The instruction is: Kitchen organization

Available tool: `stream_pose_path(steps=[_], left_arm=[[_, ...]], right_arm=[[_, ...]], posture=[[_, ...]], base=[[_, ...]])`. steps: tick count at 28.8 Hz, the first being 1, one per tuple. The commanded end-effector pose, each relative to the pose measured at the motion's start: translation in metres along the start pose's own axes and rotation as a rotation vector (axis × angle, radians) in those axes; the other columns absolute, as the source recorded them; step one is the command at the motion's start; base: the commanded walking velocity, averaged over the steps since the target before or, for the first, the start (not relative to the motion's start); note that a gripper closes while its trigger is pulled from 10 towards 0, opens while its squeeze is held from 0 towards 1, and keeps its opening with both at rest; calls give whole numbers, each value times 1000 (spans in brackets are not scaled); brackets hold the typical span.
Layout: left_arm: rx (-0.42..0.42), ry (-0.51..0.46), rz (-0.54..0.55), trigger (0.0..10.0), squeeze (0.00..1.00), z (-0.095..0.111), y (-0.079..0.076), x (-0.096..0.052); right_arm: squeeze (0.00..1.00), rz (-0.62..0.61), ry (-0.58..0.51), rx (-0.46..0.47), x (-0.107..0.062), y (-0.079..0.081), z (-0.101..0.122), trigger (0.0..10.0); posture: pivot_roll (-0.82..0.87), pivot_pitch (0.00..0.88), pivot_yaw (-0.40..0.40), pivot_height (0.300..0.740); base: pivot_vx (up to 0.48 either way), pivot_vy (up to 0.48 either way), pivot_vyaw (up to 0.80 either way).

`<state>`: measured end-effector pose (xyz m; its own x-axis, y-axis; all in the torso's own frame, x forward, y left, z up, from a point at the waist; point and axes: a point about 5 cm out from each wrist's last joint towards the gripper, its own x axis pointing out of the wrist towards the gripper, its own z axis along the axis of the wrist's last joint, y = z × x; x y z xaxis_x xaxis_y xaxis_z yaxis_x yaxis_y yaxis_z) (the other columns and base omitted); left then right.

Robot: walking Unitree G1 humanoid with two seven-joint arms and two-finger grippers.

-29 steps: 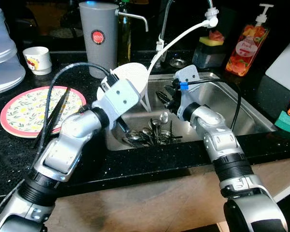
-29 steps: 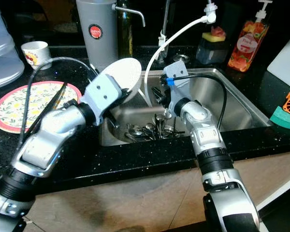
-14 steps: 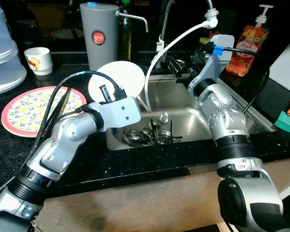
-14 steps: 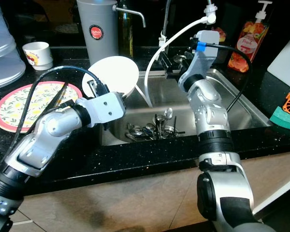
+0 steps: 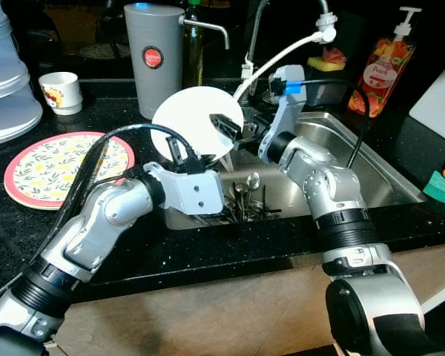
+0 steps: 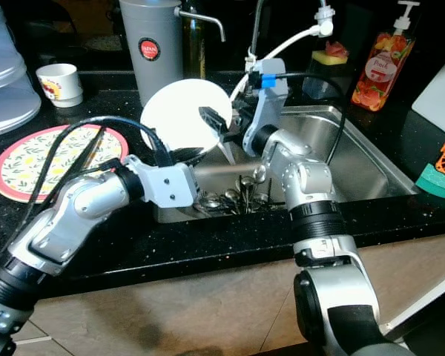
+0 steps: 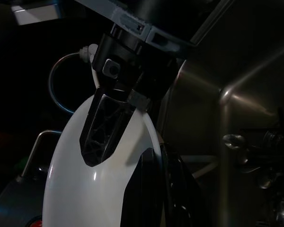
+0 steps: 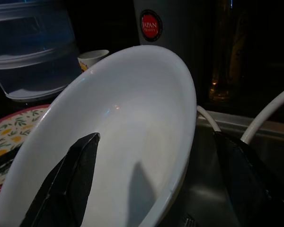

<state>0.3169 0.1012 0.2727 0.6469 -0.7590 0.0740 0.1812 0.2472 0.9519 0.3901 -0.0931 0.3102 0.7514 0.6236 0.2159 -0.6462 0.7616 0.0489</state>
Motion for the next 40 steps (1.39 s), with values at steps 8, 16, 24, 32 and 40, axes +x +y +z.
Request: stream_pose_path(steps=[8, 16, 24, 32, 40], left_arm=[[53, -13, 9, 0, 0, -2, -1, -3], [61, -26, 18, 0, 0, -3, -1, -3], [79, -38, 12, 0, 0, -3, -3, -3], [80, -49, 11, 0, 0, -3, -3, -2], [57, -49, 74, 2980, 0, -4, 3, -2]], right_arm=[[0, -71, -100, 31, -5, -12, 18, 10000], [0, -61, -30, 35, -5, -13, 9, 0], [0, -37, 6, 30, -5, -10, 3, 0], [0, -27, 19, 33, -5, -9, 0, 0], [0, -36, 1, 60, -6, -11, 3, 0]], posture=[[-26, 106, -48, 740], [-26, 106, -51, 740], [-25, 107, -49, 740], [-26, 107, -49, 740], [-26, 107, -49, 740]], base=[[0, 0, 0], [0, 0, 0], [0, 0, 0], [0, 0, 0], [0, 0, 0]])
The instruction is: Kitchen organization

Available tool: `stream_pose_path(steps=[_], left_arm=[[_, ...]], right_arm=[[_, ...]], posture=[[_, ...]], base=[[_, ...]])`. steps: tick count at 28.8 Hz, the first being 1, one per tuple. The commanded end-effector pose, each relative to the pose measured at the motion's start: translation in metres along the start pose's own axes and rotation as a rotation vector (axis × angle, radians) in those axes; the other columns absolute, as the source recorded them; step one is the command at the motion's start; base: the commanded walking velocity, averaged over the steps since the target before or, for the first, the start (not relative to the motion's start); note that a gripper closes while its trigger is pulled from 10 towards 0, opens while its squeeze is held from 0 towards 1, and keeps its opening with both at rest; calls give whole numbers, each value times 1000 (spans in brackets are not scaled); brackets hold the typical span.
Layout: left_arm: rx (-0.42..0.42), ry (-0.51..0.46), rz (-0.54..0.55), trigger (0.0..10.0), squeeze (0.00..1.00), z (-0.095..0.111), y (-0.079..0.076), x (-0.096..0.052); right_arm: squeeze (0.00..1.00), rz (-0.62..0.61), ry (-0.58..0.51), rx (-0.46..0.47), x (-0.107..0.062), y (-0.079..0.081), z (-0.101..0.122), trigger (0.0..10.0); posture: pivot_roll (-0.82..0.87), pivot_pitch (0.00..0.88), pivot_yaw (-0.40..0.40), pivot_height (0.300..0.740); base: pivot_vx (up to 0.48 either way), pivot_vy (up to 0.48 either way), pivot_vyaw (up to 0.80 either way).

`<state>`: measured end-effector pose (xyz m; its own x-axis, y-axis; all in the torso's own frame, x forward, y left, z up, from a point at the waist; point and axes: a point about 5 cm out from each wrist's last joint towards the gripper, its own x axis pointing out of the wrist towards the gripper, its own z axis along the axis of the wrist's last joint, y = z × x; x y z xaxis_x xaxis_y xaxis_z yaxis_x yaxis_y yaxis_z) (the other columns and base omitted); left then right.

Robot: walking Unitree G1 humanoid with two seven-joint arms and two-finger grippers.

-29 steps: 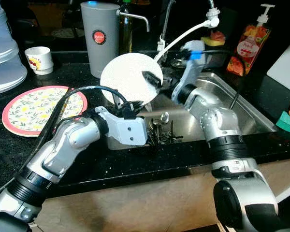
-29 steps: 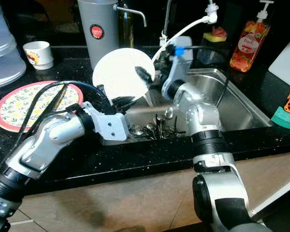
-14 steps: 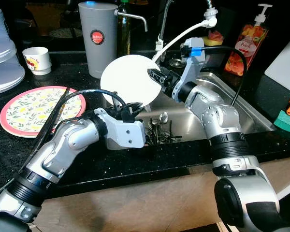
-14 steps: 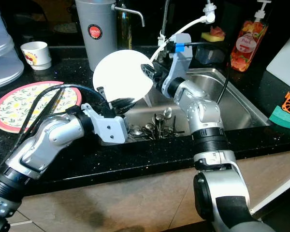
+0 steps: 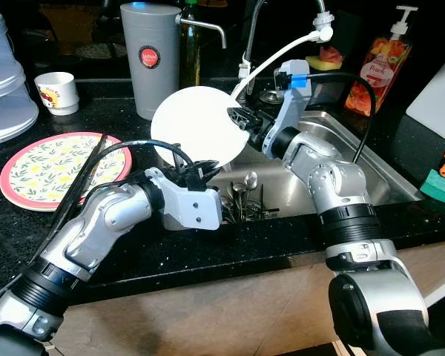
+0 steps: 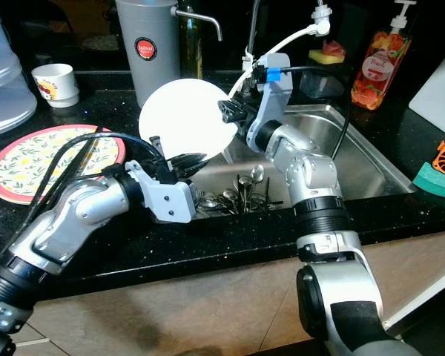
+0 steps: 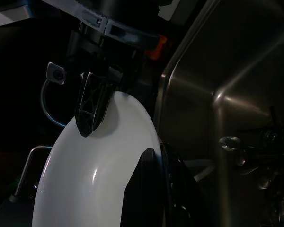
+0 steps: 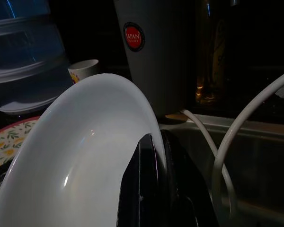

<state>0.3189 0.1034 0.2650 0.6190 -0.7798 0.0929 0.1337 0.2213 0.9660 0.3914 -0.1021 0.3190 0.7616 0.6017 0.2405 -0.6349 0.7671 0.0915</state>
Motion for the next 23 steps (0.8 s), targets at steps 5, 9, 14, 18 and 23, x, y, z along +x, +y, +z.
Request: stream_pose_path(steps=[5, 9, 14, 18, 23], left_arm=[[-88, -18, 116, 10000, 1000, 1, 15, 0], [-127, -6, 182, 10000, 1000, -2, 23, -1], [-63, 68, 234, 10000, 0, -11, 28, -7], [-53, 120, 214, 10000, 0, -18, 25, -12], [-98, 200, 216, 10000, 0, -28, 21, -20]], right_arm=[[0, -30, 19, 32, -3, -7, -5, 0], [0, -59, 9, 39, -5, -12, -3, 0], [0, -126, -1, 8, -12, -26, 1, 0], [0, -234, -10, -6, -21, -46, 3, 0], [0, -370, 3, -70, -32, -65, 1, 0]], posture=[[-26, 107, -49, 740], [-23, 104, -46, 740], [-25, 99, -44, 740], [-25, 92, -43, 740], [-26, 86, -43, 740]], base=[[0, 0, 0], [0, 0, 0], [0, 0, 0], [0, 0, 0], [0, 0, 0]])
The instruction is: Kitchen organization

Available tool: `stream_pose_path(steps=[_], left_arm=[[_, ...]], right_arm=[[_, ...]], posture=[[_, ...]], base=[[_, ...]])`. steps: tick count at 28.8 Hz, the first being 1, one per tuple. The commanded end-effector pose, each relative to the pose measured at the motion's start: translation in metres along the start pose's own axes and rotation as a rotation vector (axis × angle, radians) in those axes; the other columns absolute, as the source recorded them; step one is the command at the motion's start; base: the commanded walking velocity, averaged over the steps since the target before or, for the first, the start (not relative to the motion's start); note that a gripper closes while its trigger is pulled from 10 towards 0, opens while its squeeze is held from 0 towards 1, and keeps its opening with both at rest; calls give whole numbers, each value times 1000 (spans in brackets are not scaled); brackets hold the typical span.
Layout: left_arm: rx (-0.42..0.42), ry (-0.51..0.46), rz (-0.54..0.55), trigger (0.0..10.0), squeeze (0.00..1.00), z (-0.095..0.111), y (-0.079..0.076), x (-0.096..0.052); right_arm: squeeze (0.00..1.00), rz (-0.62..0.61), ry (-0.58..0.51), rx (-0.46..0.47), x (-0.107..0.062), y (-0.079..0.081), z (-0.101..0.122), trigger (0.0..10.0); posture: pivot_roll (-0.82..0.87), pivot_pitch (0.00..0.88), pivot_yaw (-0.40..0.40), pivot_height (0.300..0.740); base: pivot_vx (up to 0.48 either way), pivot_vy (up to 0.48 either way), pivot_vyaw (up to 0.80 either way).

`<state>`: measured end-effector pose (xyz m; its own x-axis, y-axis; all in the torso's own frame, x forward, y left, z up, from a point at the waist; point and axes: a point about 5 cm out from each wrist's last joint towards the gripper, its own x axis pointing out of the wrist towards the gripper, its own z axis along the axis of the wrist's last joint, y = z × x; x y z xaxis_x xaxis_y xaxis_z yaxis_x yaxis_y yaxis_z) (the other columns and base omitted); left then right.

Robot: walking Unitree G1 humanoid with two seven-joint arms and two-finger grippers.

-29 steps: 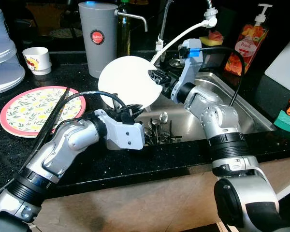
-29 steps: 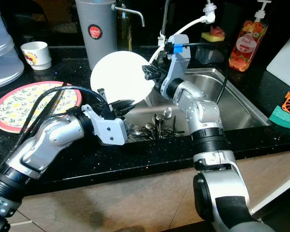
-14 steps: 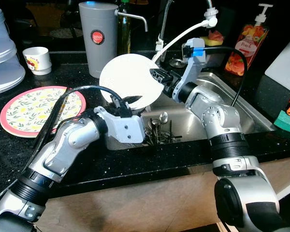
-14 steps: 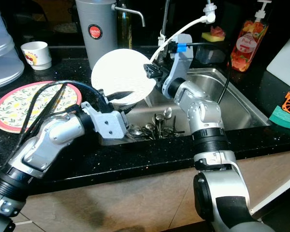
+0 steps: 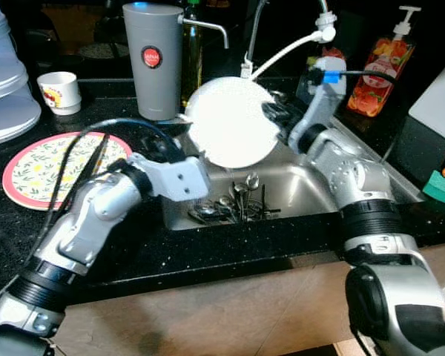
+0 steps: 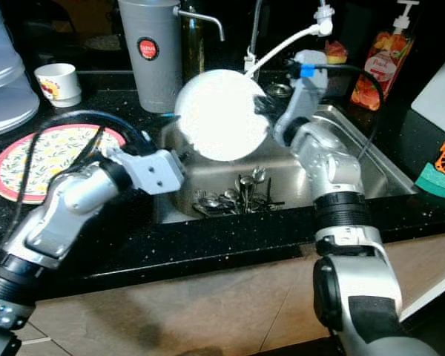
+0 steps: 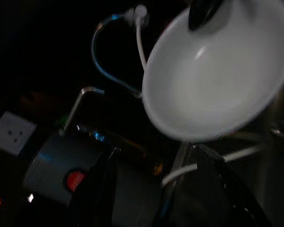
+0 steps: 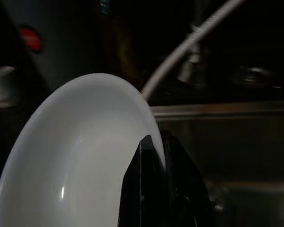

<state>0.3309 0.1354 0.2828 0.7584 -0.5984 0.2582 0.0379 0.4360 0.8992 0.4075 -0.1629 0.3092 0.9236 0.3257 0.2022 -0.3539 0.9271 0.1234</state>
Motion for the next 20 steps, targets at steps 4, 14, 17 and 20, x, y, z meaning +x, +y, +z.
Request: stream_pose_path(steps=[4, 14, 17, 20], left_arm=[[-135, 87, 55, 10000, 0, -8, -1, -5], [-731, 320, 157, 10000, 0, -16, -4, 9], [-756, 286, 66, 10000, 0, -6, -6, 12], [-641, 290, -1, 10000, 0, -2, -7, 10]], right_arm=[[0, -94, 8, -73, -5, -14, -6, 0], [0, -57, 15, -177, -1, 5, -24, 0], [0, -48, 27, -191, 0, 12, -34, 0], [0, -38, 28, -188, 1, 16, -36, 4078]], posture=[[-25, 81, -44, 740], [-25, 68, -45, 740], [-25, 68, -46, 740], [-24, 69, -46, 740]], base=[[0, 0, 0], [0, 0, 0], [0, 0, 0], [0, 0, 0]])
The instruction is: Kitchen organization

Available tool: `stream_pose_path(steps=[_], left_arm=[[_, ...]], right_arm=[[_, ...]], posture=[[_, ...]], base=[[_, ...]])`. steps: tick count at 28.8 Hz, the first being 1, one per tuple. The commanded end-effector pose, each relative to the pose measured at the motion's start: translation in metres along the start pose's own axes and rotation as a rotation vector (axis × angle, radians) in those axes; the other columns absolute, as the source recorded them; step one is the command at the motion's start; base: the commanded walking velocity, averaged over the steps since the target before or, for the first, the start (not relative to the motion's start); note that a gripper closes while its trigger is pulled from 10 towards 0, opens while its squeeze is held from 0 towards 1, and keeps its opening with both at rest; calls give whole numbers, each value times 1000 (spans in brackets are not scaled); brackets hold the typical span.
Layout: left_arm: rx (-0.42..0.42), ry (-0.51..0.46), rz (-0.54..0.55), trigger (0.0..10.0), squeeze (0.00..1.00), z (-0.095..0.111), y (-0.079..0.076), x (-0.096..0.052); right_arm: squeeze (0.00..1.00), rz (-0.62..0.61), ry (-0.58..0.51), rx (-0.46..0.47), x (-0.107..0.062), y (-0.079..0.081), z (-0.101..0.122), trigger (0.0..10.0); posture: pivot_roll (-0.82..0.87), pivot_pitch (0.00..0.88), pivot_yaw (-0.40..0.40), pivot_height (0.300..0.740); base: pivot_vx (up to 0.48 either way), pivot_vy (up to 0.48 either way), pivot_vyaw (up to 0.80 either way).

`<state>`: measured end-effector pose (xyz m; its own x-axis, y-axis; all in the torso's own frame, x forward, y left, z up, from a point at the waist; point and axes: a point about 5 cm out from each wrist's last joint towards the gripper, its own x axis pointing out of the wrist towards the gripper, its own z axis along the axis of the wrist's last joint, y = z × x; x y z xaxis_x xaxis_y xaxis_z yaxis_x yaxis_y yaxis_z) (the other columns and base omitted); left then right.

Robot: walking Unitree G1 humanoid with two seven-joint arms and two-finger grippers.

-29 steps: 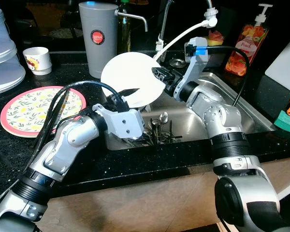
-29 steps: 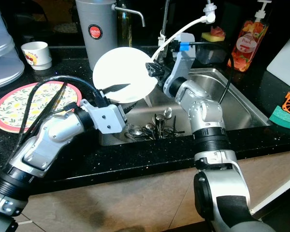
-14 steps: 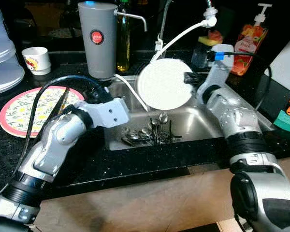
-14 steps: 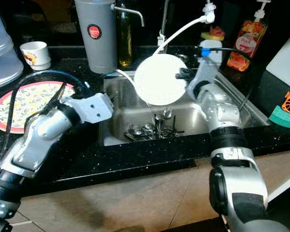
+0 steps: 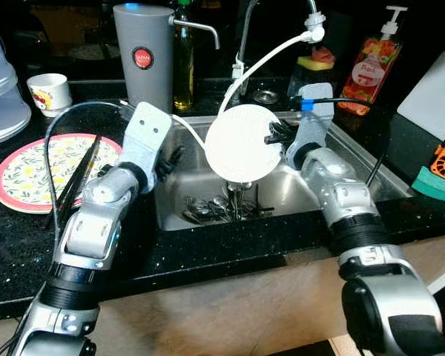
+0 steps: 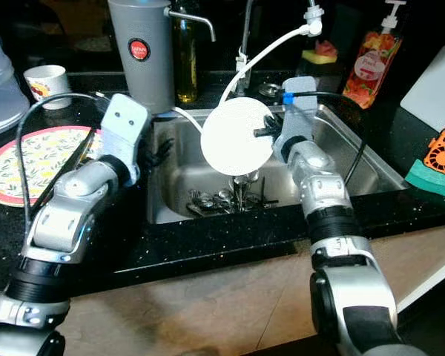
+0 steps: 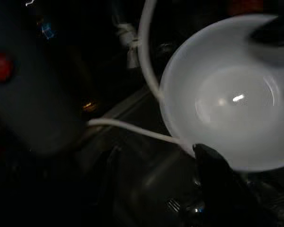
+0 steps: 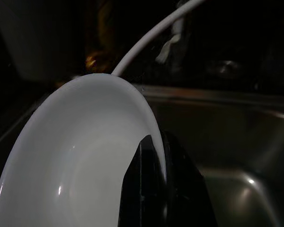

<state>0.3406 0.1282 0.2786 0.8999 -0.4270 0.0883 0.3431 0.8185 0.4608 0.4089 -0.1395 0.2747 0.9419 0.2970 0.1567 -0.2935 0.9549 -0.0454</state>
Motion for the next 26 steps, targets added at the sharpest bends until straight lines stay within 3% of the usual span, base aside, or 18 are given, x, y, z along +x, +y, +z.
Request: stream_pose_path(steps=[1, 14, 22, 26], left_arm=[[25, 15, -82, 10000, 0, 3, -3, -6], [-193, 81, -216, 10000, 0, 19, 1, -20], [-225, 136, -249, 10000, 0, 17, 1, -23], [-238, 170, -317, 10000, 0, 17, -5, -26]], right_arm=[[0, -4, -19, -39, 0, 2, 1, 10000], [0, -21, 2, -114, 6, 8, -9, 10000], [0, 78, 56, -133, 8, 22, -22, 10000], [0, 110, 52, -186, 8, 38, -31, 10000]], posture=[[-24, 69, -47, 740], [-18, 78, -59, 740], [-16, 86, -64, 740], [-17, 97, -62, 740]], base=[[0, 0, 0], [0, 0, 0], [0, 0, 0], [0, 0, 0]])
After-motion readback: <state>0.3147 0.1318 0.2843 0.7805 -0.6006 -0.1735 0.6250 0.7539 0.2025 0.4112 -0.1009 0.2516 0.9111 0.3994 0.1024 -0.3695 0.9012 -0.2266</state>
